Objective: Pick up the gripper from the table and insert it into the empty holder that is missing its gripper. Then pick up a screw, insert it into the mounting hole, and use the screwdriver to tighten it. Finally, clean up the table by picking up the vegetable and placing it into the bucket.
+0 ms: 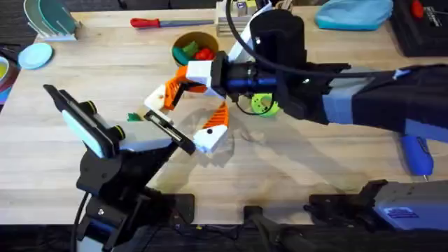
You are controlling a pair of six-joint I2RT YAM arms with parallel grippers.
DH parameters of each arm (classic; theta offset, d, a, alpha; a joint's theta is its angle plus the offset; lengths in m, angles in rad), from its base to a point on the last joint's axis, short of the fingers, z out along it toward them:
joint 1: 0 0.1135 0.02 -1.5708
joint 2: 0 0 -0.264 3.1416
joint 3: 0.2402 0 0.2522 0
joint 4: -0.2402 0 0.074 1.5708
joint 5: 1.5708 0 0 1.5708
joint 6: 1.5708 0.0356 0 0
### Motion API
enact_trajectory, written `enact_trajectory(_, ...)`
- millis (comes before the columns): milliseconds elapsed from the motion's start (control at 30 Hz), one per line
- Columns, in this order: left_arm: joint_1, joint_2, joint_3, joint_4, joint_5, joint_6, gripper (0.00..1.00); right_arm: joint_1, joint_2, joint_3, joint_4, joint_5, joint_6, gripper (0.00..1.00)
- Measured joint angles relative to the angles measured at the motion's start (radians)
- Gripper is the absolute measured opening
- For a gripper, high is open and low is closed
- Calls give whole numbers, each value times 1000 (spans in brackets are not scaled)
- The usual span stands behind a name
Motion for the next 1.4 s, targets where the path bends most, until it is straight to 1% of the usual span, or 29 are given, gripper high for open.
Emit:
enact_trajectory(233,3,0,0,-7,-33,-7,993,55,0,0,5,73,5,7)
enact_trajectory(633,3,0,0,-16,-33,-6,993,75,0,0,9,117,-7,7)
enact_trajectory(933,3,0,0,-26,-29,-7,992,78,0,0,-17,124,-18,17)
enact_trajectory(967,3,0,0,-27,-28,-7,992,78,0,0,-19,124,-19,83)
enact_trajectory(1033,3,0,0,-26,-27,-5,992,78,0,0,-21,125,-22,160)
enact_trajectory(1167,3,0,0,-27,-26,0,993,78,0,0,-25,124,-22,235)
enact_trajectory(1267,3,0,0,-35,-27,9,994,72,0,0,-31,104,-21,342)
enact_trajectory(1400,-5,0,0,-43,-13,19,993,67,0,0,-32,28,-25,461)
